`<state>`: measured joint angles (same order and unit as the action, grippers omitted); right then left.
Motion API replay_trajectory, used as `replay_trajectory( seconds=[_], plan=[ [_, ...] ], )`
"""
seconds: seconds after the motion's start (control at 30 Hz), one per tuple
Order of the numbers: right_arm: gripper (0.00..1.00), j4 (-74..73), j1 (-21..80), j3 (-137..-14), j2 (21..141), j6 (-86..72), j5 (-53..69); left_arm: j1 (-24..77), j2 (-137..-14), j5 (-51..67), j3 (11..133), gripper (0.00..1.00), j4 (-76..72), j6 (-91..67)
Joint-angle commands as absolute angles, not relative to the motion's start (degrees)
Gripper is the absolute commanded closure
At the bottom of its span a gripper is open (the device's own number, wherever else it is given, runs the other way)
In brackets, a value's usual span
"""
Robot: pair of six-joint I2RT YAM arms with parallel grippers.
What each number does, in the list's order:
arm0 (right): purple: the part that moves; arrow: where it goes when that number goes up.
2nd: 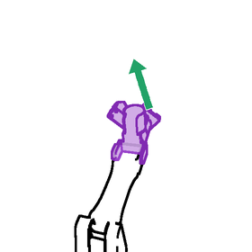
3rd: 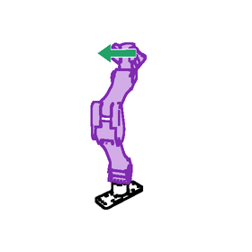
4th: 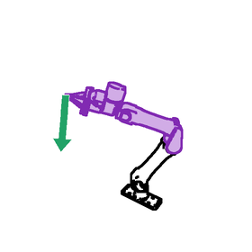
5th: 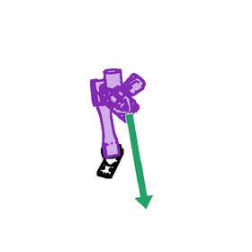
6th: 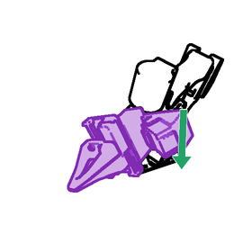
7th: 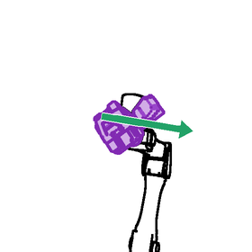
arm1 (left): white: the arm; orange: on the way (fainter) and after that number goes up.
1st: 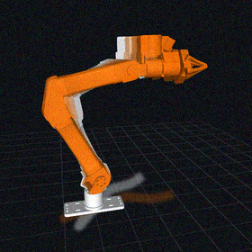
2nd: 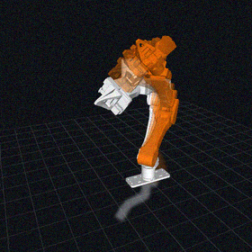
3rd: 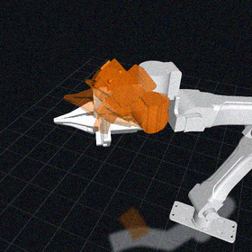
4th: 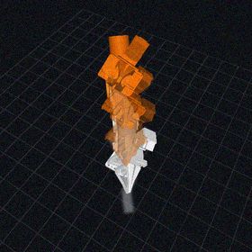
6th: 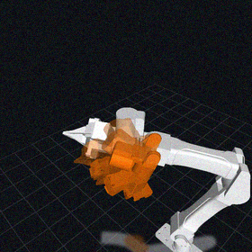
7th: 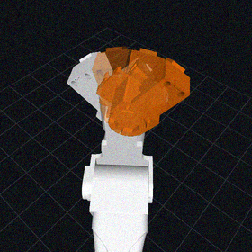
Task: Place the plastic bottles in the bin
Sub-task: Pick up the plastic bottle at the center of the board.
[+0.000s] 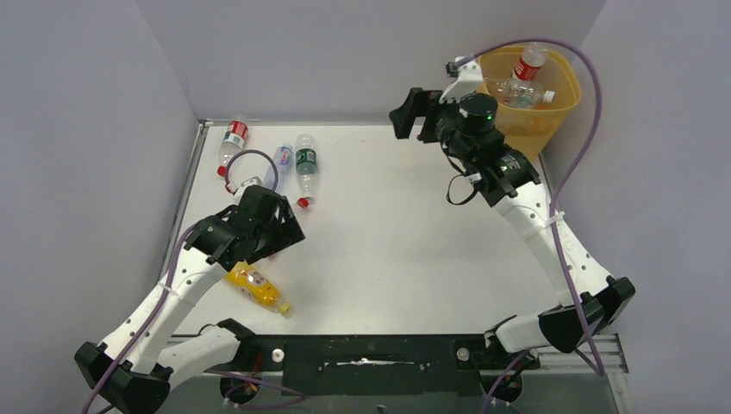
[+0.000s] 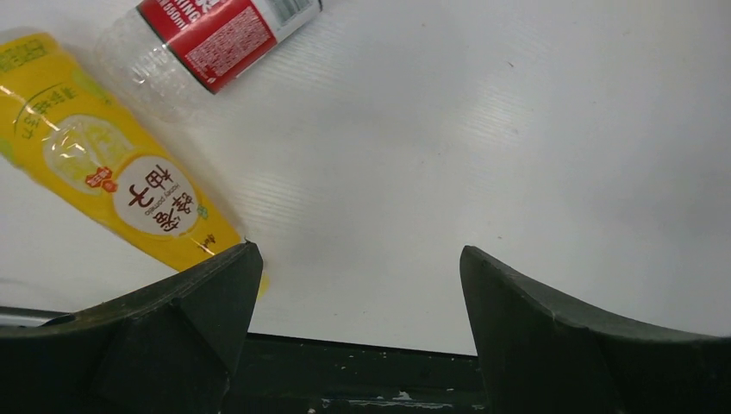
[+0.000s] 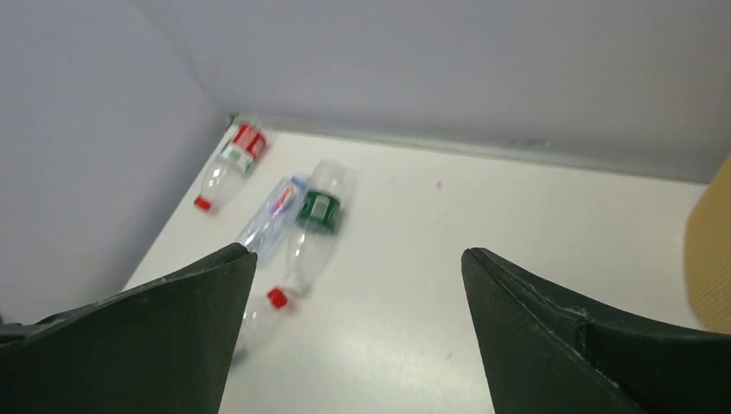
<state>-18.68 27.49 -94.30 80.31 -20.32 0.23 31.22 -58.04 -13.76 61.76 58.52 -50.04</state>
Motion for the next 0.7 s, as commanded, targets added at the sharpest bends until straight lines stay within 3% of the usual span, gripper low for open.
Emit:
replay_trajectory(
  seconds=[0.0, 0.33, 0.67],
  plan=[
    [0.06, -21.33, 32.48, -87.8, 79.05, -22.42, 7.25, 30.68, -57.17, -20.13, 61.77, 0.13, 62.49, -56.58],
    [0.14, -11.84, 49.35, -67.92, 79.39, -27.24, 7.1, 30.57, -45.23, -19.22, 70.55, 0.13, 56.01, -54.47],
    [0.17, -9.23, 62.93, -73.85, 93.98, -26.32, 4.68, 30.67, -36.98, -10.18, 72.33, 0.13, 39.38, -51.69]
  ],
)
